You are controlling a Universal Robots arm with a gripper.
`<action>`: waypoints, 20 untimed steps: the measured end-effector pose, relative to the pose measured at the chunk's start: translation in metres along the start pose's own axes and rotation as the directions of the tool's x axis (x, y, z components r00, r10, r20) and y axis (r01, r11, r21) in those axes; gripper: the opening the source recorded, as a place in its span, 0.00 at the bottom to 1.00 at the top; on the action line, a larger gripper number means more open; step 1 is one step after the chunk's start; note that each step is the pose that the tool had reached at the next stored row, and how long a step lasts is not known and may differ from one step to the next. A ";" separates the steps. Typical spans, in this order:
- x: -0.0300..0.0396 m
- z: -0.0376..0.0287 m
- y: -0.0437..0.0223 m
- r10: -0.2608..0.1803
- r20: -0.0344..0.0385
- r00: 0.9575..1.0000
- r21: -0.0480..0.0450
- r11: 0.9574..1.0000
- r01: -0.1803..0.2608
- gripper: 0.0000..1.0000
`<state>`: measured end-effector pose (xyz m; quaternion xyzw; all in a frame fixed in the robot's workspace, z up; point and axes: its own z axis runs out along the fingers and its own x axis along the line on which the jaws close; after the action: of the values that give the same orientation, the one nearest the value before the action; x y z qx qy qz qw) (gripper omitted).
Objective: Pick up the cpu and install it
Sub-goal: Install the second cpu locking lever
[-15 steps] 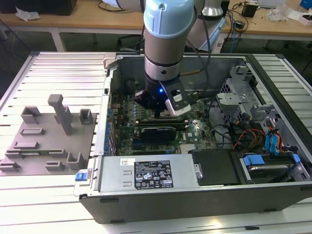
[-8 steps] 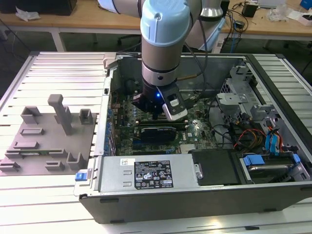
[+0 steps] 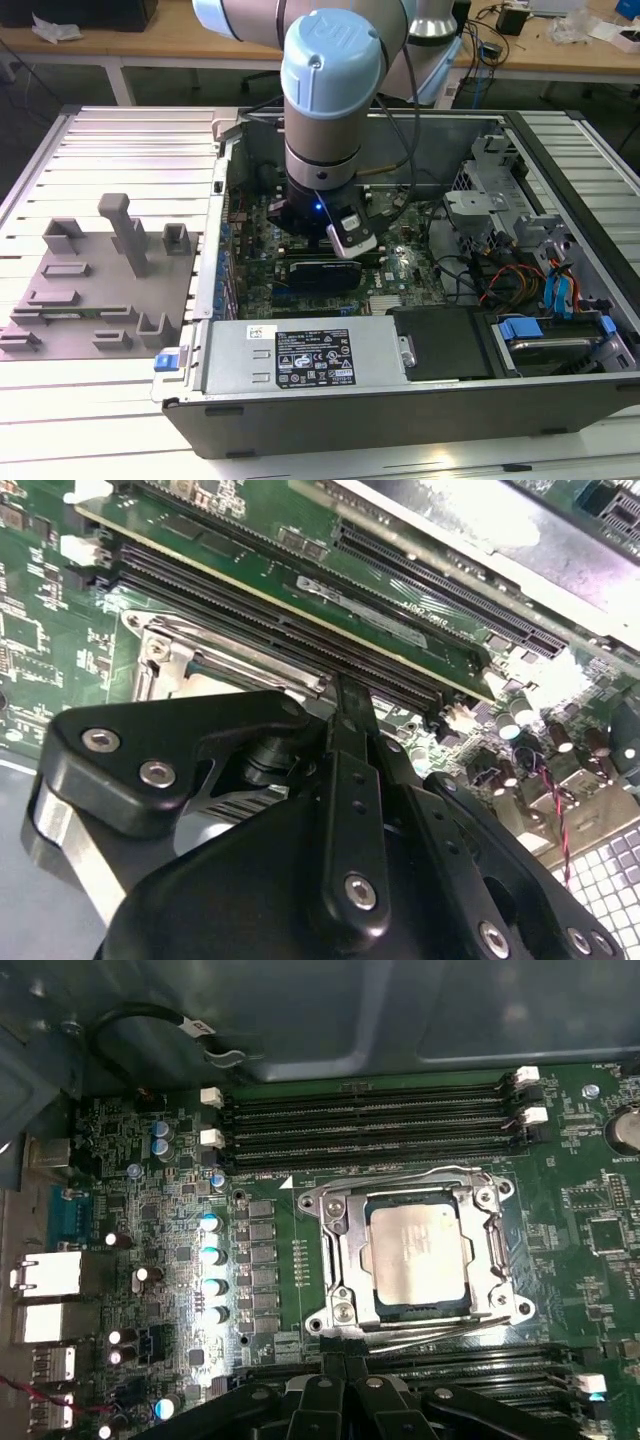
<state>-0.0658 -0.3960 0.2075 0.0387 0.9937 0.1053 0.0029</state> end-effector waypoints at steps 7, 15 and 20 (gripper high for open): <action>0.0085 0.0053 0.0001 0.000 -0.001 1.000 -0.006 1.000 0.000 0.11; 0.0103 0.0086 0.0030 0.000 -0.002 1.000 -0.025 1.000 0.000 0.11; 0.0138 0.0112 0.0028 0.000 -0.003 1.000 -0.036 0.999 0.000 0.11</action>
<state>-0.0792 -0.3898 0.1971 0.0387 0.9916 0.1232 0.0022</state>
